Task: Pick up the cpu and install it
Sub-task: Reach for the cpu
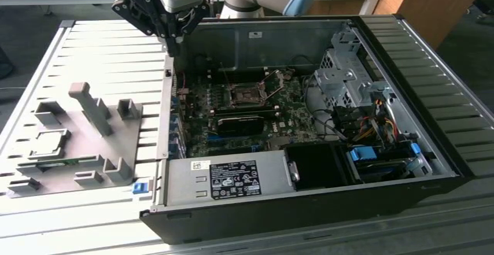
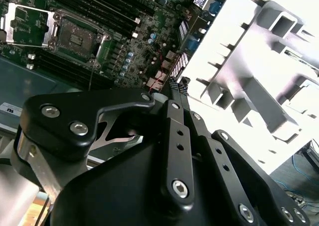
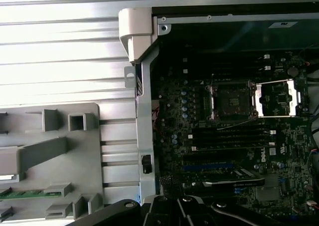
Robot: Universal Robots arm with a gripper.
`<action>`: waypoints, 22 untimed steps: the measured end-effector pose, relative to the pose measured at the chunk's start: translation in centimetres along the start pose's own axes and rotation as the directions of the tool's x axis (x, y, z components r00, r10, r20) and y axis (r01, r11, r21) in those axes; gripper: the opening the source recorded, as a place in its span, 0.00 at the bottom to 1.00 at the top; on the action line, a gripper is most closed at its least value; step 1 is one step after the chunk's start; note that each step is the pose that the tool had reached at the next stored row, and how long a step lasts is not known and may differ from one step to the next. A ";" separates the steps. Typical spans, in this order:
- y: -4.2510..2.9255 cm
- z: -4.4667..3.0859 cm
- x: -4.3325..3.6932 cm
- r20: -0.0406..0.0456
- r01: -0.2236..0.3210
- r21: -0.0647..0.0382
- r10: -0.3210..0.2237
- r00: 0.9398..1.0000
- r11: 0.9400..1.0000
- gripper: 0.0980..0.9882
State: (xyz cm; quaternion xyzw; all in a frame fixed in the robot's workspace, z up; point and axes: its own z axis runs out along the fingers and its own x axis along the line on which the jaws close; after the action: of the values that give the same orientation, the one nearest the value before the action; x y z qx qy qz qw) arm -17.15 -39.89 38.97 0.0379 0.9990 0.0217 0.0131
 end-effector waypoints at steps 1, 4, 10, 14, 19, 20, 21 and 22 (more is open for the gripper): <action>0.00 0.00 0.03 0.000 0.000 0.000 0.000 1.000 1.000 0.01; -0.01 0.01 0.14 0.000 0.000 0.000 0.000 1.000 1.000 0.01; -0.03 0.01 0.36 0.000 0.000 0.000 0.000 1.000 1.000 0.01; -0.04 0.01 0.51 0.000 0.000 0.000 0.000 1.000 1.000 0.01; -0.06 0.02 0.70 0.000 0.000 0.000 0.000 1.000 1.000 0.01; -0.06 0.02 0.74 0.000 0.000 0.000 0.000 1.000 1.000 0.01; -0.06 0.02 0.78 0.000 0.000 0.000 0.000 1.000 1.000 0.01; -0.06 0.02 0.81 0.000 0.000 0.000 0.000 1.000 1.000 0.01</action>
State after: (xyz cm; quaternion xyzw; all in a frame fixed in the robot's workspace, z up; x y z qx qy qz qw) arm -17.96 -39.89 38.92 0.0379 0.9990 0.0217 0.0131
